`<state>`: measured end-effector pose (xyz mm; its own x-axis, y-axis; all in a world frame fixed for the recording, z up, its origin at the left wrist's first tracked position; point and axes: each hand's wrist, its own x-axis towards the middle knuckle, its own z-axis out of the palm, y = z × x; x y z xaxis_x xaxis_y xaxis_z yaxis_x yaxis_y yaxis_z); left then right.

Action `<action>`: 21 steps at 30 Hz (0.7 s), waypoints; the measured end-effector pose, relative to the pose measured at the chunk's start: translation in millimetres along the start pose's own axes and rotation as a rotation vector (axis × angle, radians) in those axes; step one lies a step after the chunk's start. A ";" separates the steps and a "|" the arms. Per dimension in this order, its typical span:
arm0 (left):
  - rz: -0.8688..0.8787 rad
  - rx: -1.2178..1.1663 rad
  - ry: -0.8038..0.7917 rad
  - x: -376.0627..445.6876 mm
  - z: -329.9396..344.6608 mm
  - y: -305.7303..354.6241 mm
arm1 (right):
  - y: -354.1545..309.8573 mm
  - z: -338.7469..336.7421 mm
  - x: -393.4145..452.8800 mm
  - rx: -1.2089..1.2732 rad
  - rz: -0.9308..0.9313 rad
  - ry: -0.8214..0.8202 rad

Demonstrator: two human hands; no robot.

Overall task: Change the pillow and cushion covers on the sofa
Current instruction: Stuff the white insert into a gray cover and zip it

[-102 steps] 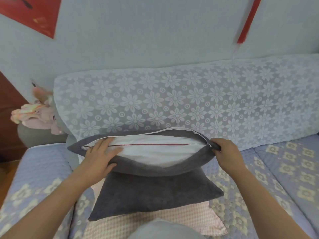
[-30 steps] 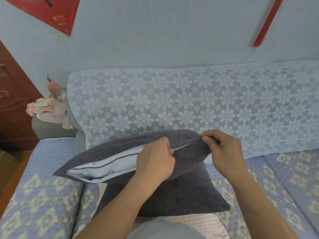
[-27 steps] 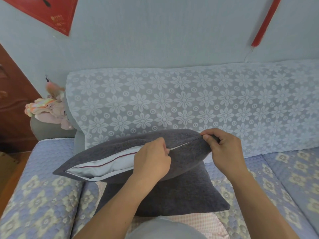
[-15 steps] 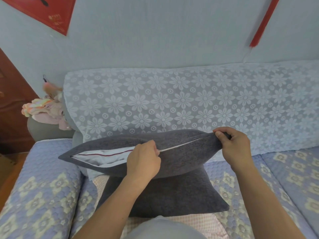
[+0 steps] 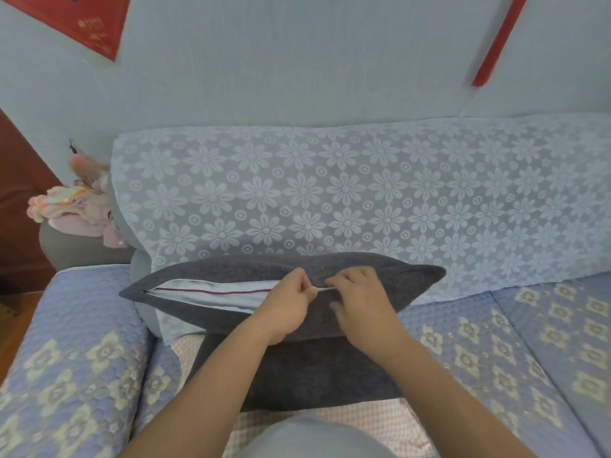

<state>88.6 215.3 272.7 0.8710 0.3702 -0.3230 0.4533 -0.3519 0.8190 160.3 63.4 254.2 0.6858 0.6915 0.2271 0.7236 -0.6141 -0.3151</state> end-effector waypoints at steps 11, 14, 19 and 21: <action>-0.019 0.106 0.069 -8.3 10.6 -1.0 | 8.1 21.8 14.5 -0.017 -0.103 0.105; -0.006 0.213 0.125 -11.8 11.3 -3.5 | 7.1 16.5 13.1 -0.011 -0.119 0.115; -0.012 0.302 0.191 -14.9 -2.9 -13.7 | 5.0 14.1 5.8 -0.018 -0.088 0.122; -0.018 0.332 0.222 -17.3 -10.1 -20.0 | 11.7 11.1 4.3 -0.022 -0.058 0.122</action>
<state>62.6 224.6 266.7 0.8167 0.5427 -0.1961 0.5365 -0.5891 0.6042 170.9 63.4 241.3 0.6462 0.6755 0.3551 0.7629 -0.5834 -0.2786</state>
